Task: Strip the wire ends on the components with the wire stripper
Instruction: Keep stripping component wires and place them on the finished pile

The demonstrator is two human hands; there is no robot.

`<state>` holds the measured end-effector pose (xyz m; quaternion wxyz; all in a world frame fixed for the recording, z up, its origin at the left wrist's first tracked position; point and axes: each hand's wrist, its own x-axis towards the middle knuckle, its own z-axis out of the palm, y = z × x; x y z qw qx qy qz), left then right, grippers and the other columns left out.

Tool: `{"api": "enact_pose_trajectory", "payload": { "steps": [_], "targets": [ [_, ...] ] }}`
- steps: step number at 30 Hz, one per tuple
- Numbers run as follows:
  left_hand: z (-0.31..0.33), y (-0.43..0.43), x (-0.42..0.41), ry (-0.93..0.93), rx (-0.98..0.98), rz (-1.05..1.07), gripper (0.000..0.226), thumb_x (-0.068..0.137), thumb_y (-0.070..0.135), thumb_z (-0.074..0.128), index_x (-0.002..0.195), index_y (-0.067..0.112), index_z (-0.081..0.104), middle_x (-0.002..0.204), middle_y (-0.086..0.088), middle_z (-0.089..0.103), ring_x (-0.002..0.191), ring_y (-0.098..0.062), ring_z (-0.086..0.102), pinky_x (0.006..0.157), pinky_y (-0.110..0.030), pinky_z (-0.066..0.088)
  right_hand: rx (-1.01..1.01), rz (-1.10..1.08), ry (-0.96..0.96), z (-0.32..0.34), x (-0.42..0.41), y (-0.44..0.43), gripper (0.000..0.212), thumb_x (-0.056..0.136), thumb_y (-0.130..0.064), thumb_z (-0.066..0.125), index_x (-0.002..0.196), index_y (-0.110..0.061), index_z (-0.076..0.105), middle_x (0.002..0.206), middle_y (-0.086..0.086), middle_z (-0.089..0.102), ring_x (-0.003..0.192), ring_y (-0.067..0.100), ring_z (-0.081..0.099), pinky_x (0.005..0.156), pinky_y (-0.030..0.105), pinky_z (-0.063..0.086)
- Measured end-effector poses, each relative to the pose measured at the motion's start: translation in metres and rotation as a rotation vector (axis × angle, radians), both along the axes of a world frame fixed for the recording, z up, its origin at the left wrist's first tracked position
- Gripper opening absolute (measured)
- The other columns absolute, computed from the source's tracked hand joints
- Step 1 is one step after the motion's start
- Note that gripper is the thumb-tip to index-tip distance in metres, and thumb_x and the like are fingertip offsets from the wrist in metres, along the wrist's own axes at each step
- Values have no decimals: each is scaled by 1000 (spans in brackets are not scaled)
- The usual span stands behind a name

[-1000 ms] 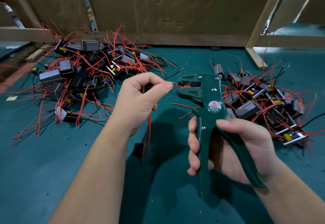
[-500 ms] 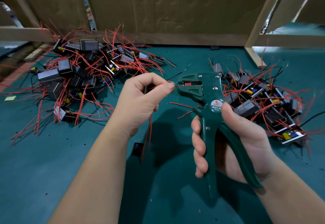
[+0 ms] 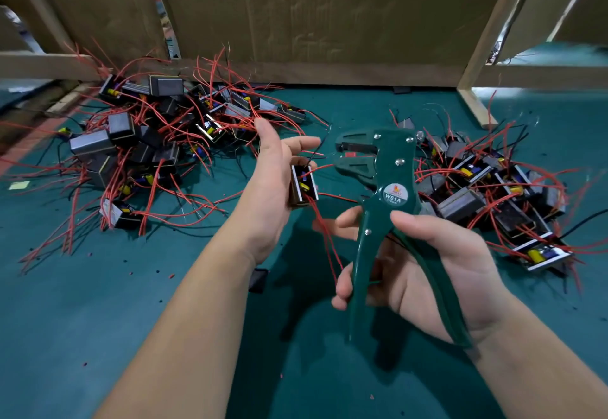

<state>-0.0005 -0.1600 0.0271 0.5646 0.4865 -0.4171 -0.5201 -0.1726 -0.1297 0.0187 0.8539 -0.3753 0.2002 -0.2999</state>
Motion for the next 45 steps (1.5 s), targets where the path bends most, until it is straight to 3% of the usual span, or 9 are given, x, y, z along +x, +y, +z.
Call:
{"api": "enact_pose_trajectory", "payload": {
  "steps": [6, 11, 14, 23, 30, 33, 36, 39, 45],
  "targets": [
    [-5, -5, -3, -28, -33, -7, 86, 87, 61, -14, 128, 20, 49, 104, -7, 52, 104, -20, 49, 92, -28, 41, -16, -141, 35, -1, 2, -1, 63, 60, -14, 77, 116, 8, 59, 90, 25, 61, 65, 38, 62, 63, 51, 53],
    [-24, -7, 18, -909, -92, 321, 36, 98, 35, 35, 127, 26, 53, 137, 0, 44, 133, -17, 29, 106, -21, 13, -200, -616, 26, 4, -4, -9, 33, 73, -7, 53, 106, -8, 56, 83, 3, 70, 67, 34, 66, 66, 49, 56],
    [-35, -9, 27, -1114, 193, 257, 43, 88, 15, 46, 129, 25, 53, 152, -17, 26, 144, -26, 10, 114, -32, 7, -190, -632, 23, 5, -7, -10, 38, 72, -9, 56, 108, -8, 49, 81, 1, 69, 70, 36, 67, 66, 49, 57],
    [-52, -14, 25, -1290, 41, 222, 50, 89, 24, 49, 131, 50, 43, 161, 2, 3, 146, -19, -3, 114, -49, -5, -119, -503, 63, -1, 5, -2, 46, 72, -7, 54, 117, -3, 53, 88, 5, 69, 64, 39, 66, 62, 52, 55],
    [-56, -22, 16, -1529, -75, 140, 43, 96, 22, 37, 139, 25, 37, 159, 18, 1, 146, -13, -7, 110, -61, -6, -88, -449, 58, -2, 7, 0, 58, 71, -6, 55, 126, 9, 43, 102, 10, 68, 64, 40, 65, 62, 54, 54],
    [-50, -21, 17, -1429, -167, 250, 39, 97, 20, 45, 135, 25, 46, 151, 17, 31, 145, -9, 12, 111, -56, -4, -71, -433, 53, -1, 7, 0, 59, 70, -8, 54, 127, 7, 44, 122, 10, 64, 64, 39, 65, 62, 53, 55],
    [-38, -17, 20, -1095, -418, 381, 22, 92, 12, 57, 112, 17, 64, 118, 9, 59, 119, -7, 49, 107, -41, 25, -49, -418, 56, -1, 6, 0, 60, 69, -9, 54, 126, 6, 47, 126, 14, 61, 63, 39, 65, 62, 52, 56],
    [-28, -9, 18, -723, -544, 427, 14, 90, 6, 60, 98, 18, 65, 91, 9, 63, 88, -6, 62, 83, -23, 48, -35, -408, 63, 0, 7, 0, 59, 68, -9, 53, 125, 7, 49, 123, 16, 62, 63, 39, 64, 62, 52, 55],
    [-10, -2, 10, -73, -366, 291, 27, 91, 2, 59, 108, 23, 59, 76, 3, 67, 64, -11, 67, 67, -19, 51, 1, -337, 54, 1, 4, -2, 57, 67, -10, 54, 123, 3, 54, 118, 18, 64, 65, 38, 64, 65, 51, 56]
  ]
}}
